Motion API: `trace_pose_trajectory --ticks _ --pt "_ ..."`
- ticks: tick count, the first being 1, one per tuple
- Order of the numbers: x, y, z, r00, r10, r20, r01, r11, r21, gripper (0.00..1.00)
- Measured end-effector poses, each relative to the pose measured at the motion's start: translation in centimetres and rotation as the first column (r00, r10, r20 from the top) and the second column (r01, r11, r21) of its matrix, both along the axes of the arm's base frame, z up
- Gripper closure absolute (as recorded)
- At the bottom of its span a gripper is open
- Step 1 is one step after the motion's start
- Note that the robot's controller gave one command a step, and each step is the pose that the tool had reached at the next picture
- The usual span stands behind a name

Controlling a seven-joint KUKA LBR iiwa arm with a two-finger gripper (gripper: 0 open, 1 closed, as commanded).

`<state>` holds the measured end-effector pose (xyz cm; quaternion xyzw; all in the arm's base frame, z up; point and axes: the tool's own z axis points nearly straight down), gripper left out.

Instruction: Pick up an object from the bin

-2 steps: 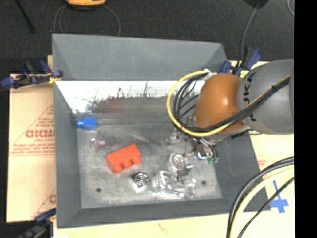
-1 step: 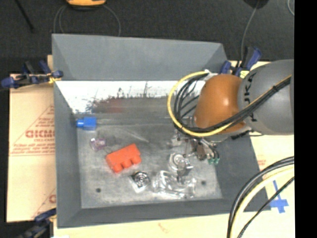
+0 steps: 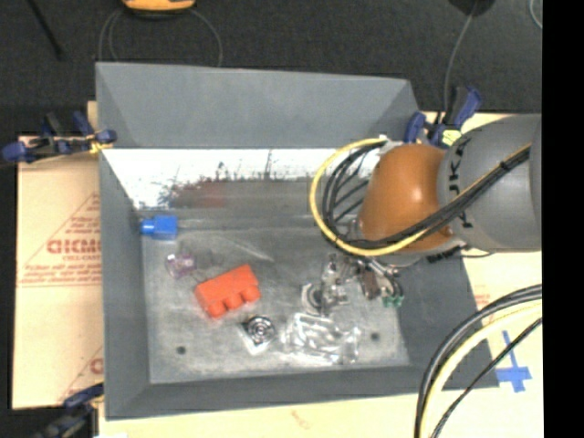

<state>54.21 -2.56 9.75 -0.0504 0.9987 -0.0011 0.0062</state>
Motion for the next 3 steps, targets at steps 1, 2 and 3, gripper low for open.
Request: trace_pose_trajectory --ticks 1,2,3 --pt "-0.2 -0.2 -0.3 1.0 -0.002 -0.007 0.002 1.0 0.0 0.0" --pt "-4.8 4.8 3.1 0.987 -0.159 -0.012 0.159 0.987 0.004 0.0" --pt "-4.8 5.9 -0.7 0.992 -0.128 -0.006 0.128 0.992 -0.001 0.0"
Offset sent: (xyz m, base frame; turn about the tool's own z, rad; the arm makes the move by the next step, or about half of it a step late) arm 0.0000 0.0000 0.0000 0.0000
